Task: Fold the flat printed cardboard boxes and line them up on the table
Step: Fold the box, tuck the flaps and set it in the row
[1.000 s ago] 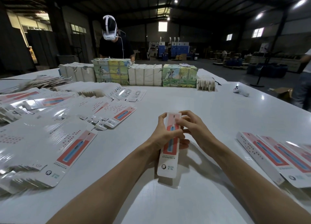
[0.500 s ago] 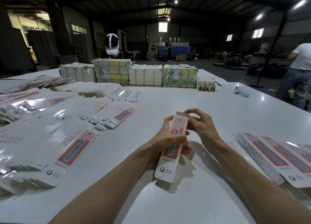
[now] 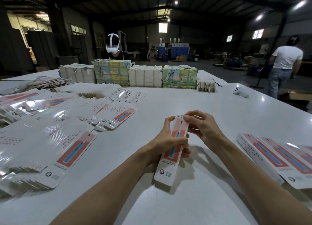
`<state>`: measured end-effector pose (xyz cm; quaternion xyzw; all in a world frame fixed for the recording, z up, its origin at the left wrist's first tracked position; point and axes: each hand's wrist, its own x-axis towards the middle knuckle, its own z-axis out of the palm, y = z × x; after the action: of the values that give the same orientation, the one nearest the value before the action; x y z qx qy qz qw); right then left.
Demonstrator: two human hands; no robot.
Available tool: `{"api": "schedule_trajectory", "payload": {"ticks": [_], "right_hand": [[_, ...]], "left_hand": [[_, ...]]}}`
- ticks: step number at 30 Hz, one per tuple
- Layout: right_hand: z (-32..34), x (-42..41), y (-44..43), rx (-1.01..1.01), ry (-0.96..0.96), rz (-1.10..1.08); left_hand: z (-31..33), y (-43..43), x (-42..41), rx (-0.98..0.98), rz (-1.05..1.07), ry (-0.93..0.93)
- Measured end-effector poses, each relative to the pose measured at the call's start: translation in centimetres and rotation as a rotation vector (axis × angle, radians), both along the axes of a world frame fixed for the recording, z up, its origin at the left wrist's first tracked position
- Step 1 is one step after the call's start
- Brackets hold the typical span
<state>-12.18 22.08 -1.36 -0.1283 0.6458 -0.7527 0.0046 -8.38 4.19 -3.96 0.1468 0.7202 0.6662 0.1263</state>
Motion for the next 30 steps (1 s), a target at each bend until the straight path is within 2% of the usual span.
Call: {"api": "schedule_trajectory", "payload": {"ticks": [5,12,23,30], "right_hand": [[0.0,-0.4,0.3,-0.044,-0.097,-0.054],[0.3,-0.2,0.6,-0.040,-0.115,0.008],[0.7,0.0,0.8,-0.002,-0.189,-0.018],[0.7,-0.1,1.0,0.025,-0.165,0.006]], "left_hand": [[-0.3,0.2,-0.4,-0.039,0.011,0.066],[-0.4,0.2,-0.6,-0.022,-0.001,0.092],[-0.2,0.1,0.2,-0.064,-0.019,0.120],[-0.1,0.3,0.2,-0.090,0.005,0.109]]}}
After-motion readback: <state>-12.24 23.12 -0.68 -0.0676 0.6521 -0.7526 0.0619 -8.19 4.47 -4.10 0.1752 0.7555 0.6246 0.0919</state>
